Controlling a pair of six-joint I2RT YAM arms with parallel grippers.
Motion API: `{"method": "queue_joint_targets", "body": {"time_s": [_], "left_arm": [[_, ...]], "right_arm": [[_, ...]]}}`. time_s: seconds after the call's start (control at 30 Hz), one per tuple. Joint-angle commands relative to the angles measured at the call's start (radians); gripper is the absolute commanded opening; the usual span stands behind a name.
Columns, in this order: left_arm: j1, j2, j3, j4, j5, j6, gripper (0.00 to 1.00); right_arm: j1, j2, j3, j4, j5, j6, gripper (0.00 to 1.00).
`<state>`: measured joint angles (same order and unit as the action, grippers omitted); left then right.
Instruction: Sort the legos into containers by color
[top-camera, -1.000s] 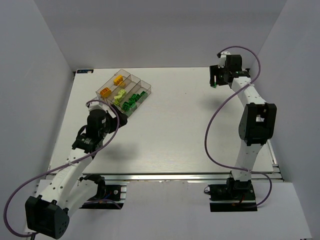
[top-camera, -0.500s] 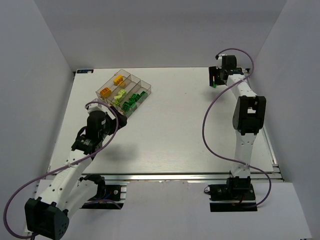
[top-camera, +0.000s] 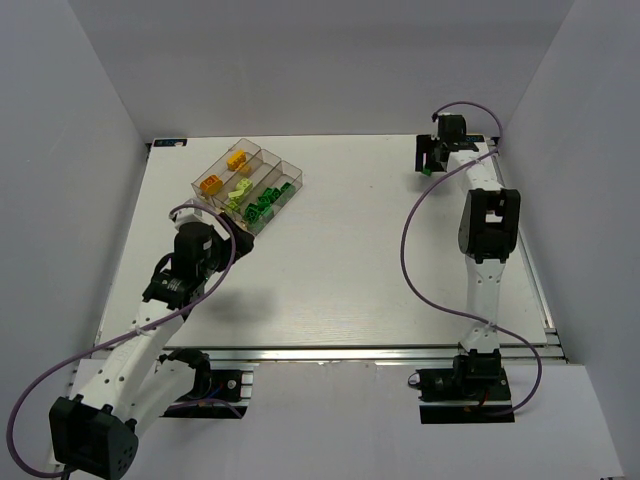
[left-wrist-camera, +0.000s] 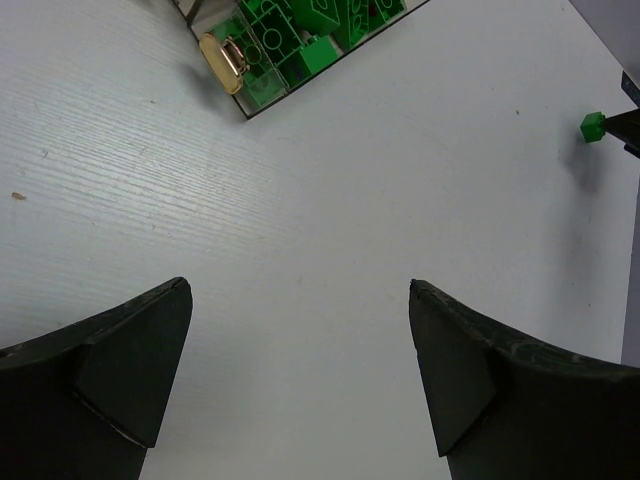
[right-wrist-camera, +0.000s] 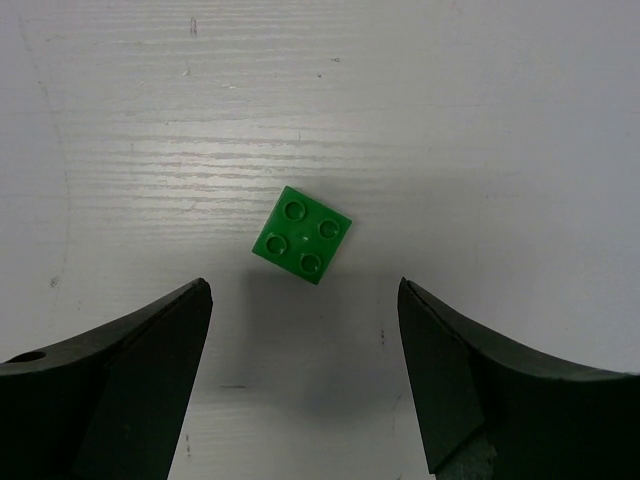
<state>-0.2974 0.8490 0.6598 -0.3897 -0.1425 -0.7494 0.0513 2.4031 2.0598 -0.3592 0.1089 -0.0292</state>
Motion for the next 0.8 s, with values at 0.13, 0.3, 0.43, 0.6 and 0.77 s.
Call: {"method": "queue_joint_targets", "body": {"time_s": [0.13, 0.3, 0.43, 0.6, 0.77], "left_arm": [[0.003, -0.007, -0.020, -0.005, -0.012, -0.022, 0.98], [0.004, -0.004, -0.022, -0.006, -0.017, -0.025, 0.98], [0.004, 0.005, -0.019, -0.002, -0.017, -0.027, 0.98], [0.004, 0.031, -0.019, 0.018, -0.017, -0.028, 0.98], [0.003, 0.056, -0.006, 0.034, -0.011, -0.028, 0.98]], "right_arm": [[0.032, 0.050, 0.082, 0.075, 0.086, 0.055, 0.78], [0.039, 0.079, 0.106, 0.092, 0.115, 0.054, 0.75], [0.038, 0.097, 0.109, 0.095, 0.143, 0.057, 0.72], [0.038, 0.113, 0.114, 0.101, 0.167, 0.052, 0.71], [0.038, 0.128, 0.115, 0.103, 0.169, 0.052, 0.70]]}}
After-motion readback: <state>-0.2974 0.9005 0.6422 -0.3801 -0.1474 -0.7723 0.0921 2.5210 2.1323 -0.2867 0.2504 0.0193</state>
